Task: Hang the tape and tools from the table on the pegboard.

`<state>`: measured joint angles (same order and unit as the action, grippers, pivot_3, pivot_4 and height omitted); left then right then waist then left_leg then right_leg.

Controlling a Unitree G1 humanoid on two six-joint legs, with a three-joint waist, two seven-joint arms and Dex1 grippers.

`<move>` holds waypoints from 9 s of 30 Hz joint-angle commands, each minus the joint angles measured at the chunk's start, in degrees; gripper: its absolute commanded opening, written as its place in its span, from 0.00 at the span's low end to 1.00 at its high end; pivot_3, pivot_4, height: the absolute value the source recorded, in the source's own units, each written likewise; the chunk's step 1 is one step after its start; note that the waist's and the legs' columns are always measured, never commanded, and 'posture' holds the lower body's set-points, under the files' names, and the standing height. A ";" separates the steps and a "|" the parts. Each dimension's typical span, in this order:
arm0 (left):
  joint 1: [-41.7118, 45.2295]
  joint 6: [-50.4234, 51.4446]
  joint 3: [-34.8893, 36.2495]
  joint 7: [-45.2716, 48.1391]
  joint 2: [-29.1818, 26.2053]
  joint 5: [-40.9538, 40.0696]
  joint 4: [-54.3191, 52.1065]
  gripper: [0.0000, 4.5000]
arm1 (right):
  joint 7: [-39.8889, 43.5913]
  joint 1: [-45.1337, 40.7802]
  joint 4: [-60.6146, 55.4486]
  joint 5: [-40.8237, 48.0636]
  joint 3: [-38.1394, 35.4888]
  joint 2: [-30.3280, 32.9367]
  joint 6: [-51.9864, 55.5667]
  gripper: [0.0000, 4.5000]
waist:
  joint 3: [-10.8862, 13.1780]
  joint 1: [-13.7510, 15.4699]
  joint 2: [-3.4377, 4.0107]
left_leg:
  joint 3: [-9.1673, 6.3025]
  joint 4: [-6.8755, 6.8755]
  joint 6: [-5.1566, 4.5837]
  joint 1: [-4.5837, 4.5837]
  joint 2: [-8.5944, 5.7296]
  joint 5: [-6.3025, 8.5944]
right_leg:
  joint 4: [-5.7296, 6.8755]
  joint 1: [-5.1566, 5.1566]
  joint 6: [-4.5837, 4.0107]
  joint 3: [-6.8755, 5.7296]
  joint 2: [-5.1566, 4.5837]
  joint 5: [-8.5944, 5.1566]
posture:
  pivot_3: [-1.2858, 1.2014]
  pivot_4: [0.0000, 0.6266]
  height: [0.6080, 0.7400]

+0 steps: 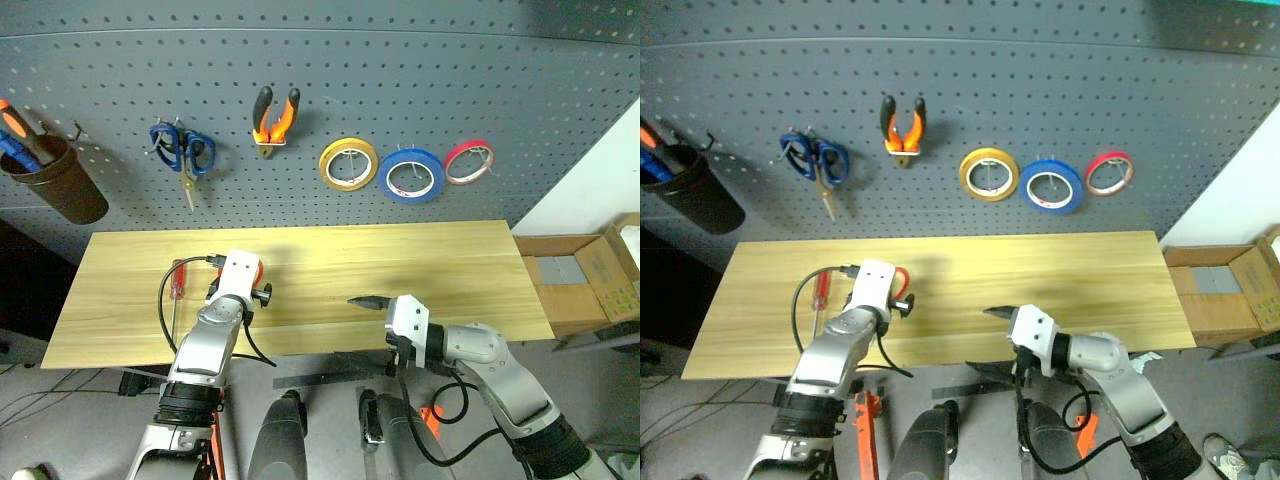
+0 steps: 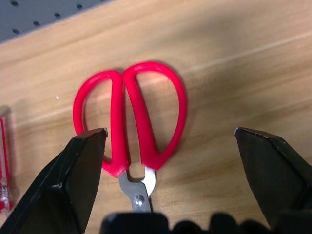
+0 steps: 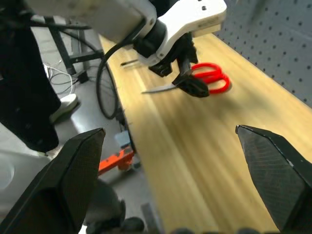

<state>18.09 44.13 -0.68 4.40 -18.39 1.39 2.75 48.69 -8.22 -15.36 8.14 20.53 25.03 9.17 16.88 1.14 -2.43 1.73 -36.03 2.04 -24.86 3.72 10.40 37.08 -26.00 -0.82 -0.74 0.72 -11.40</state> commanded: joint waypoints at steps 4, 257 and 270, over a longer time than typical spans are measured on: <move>-5.12 2.88 1.85 -0.74 -2.09 1.88 -5.75 1.00 | 0.12 -1.94 -0.56 0.31 0.89 -2.59 -2.13 0.99 | 0.30 -0.18 0.02 | -0.02 0.03 0.00 0.04 0.02 0.00 | 0.03 -0.02 -0.04 0.00 0.01 -0.02 | 0.54 0.54 1.00; 9.37 -41.18 5.40 2.20 -5.17 -7.23 -22.01 0.99 | -16.98 -7.90 -5.97 7.88 -10.73 -11.66 6.75 1.00 | -0.85 2.98 -0.23 | -1.15 -0.01 0.85 0.21 -0.04 -0.76 | 0.70 0.58 -0.46 -1.48 -0.28 -0.23 | 0.58 0.33 1.00; -7.99 -10.51 11.38 -5.71 8.54 -13.42 -16.93 0.99 | -44.71 10.21 -10.38 -2.01 -23.80 -17.59 20.32 1.00 | -2.74 3.05 0.05 | -1.37 -0.03 0.85 0.36 -0.08 -0.76 | 0.58 0.76 -0.81 -1.58 -0.22 -0.41 | 0.56 0.26 1.00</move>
<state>9.40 35.24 10.49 -2.74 -8.80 -12.53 -14.51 5.92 0.62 -22.33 6.56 -1.13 7.56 28.77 14.14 4.19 -2.37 0.36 -36.06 2.88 -24.54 3.64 9.64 37.63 -25.25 -1.64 -2.33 0.50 -11.82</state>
